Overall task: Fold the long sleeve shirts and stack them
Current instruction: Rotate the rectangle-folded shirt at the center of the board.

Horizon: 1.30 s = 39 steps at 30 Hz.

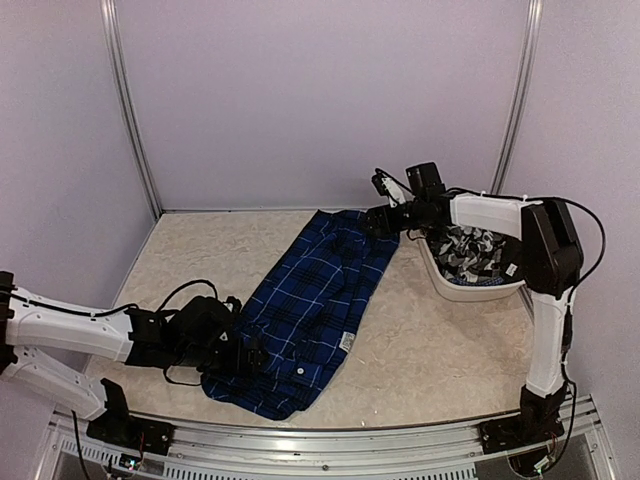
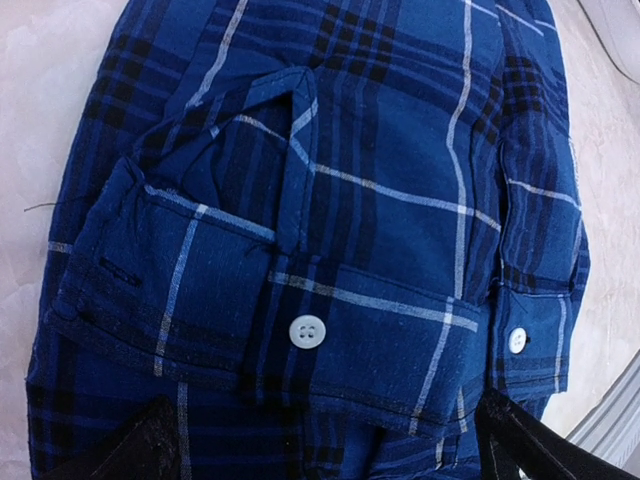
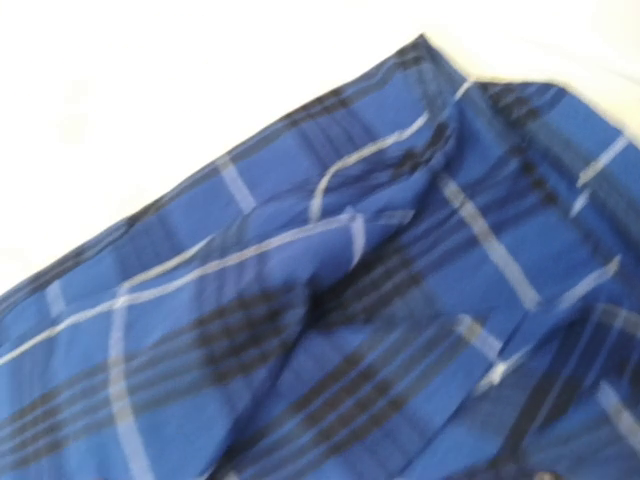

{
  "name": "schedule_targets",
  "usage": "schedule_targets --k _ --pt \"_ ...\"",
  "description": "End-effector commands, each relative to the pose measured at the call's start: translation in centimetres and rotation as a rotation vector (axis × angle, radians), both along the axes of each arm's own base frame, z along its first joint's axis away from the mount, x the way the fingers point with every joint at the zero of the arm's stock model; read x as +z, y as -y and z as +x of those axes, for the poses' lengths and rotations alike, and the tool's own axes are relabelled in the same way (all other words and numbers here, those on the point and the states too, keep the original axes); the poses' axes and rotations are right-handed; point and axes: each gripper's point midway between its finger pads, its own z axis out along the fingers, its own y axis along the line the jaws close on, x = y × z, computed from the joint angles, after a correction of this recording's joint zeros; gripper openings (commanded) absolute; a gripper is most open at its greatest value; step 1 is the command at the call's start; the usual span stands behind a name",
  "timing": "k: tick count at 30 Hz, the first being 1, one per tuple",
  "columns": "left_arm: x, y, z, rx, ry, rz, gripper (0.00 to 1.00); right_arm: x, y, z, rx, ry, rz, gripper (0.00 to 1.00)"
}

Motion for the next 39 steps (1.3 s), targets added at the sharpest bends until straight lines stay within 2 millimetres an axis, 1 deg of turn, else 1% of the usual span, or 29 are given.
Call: schedule_targets --k 1,7,10,12,13,16,17,19,20,22,24,25,26,29,30,31,32,33,34,37,38,39 --pt "-1.7 0.1 -0.7 -0.024 -0.052 -0.005 0.98 3.5 -0.5 -3.7 0.022 0.041 0.094 0.89" --pt "-2.9 1.3 -1.8 -0.073 -0.102 -0.041 0.98 3.5 0.3 -8.8 0.021 0.004 0.068 0.89" --pt "-2.7 3.1 -2.7 -0.126 -0.112 -0.076 0.98 3.7 1.2 -11.0 0.001 0.002 0.048 0.89" --pt "-2.6 4.6 -3.5 -0.179 -0.106 -0.078 0.98 3.9 2.1 -12.2 -0.020 0.000 0.038 0.89" --pt "-3.0 5.3 -4.2 -0.209 -0.123 -0.067 0.98 4.0 2.6 -12.8 -0.029 0.002 0.035 0.89" --pt "-2.6 8.7 -5.4 -0.310 -0.128 -0.090 0.98 4.3 4.1 -14.5 -0.059 0.011 0.017 0.89" --pt "-3.0 9.7 -5.8 -0.342 -0.135 -0.076 0.98 4.4 4.6 -15.0 -0.066 0.011 0.011 0.89" --pt "-2.9 11.9 -6.6 -0.423 -0.125 -0.062 0.98 4.9 5.4 -16.0 -0.078 0.018 0.008 0.90" --pt "-2.7 13.5 -6.7 -0.455 -0.115 -0.062 0.98 5.1 5.8 -16.6 -0.083 0.021 0.010 0.90" --pt "-2.7 15.1 -6.9 -0.498 -0.098 -0.027 0.98 5.2 6.3 -17.5 -0.089 0.015 0.008 0.90" --pt "-2.8 16.1 -6.7 -0.521 -0.061 0.016 0.98 4.8 6.7 -18.5 -0.091 -0.001 0.009 0.90" --pt "-2.5 16.6 -6.7 -0.535 -0.041 0.026 0.98 4.6 6.8 -19.0 -0.087 -0.011 0.006 0.89" --pt "-2.1 16.7 -6.0 -0.524 0.021 0.058 0.98 4.3 7.0 -19.6 -0.084 -0.021 0.000 0.89" --pt "0.5 16.7 -5.0 -0.523 0.180 0.094 0.99 3.0 7.0 -21.9 -0.067 -0.046 -0.031 0.89" --pt "1.1 16.5 -4.9 -0.527 0.223 0.103 0.99 2.7 6.8 -22.8 -0.053 -0.052 -0.038 0.88" --pt "2.6 16.4 -4.6 -0.537 0.277 0.089 0.99 2.4 6.7 -23.7 -0.042 -0.058 -0.047 0.88" --pt "3.5 16.0 -4.5 -0.547 0.315 0.083 0.99 2.1 6.4 -24.7 -0.026 -0.062 -0.059 0.88" --pt "3.9 15.6 -4.5 -0.560 0.345 0.084 0.99 1.5 6.2 -25.8 -0.012 -0.072 -0.076 0.88" --pt "5.1 15.2 -4.6 -0.578 0.382 0.070 0.99 1.2 6.1 -26.8 -0.003 -0.077 -0.090 0.87" --pt "5.4 13.5 -5.5 -0.667 0.427 0.083 0.98 0.0 5.2 -29.8 0.037 -0.106 -0.116 0.87" --pt "5.0 13.0 -5.9 -0.701 0.429 0.092 0.98 -0.5 4.8 -30.7 0.046 -0.120 -0.117 0.87" --pt "5.0 12.7 -6.4 -0.732 0.439 0.084 0.98 -1.0 4.5 -31.5 0.057 -0.136 -0.117 0.86"
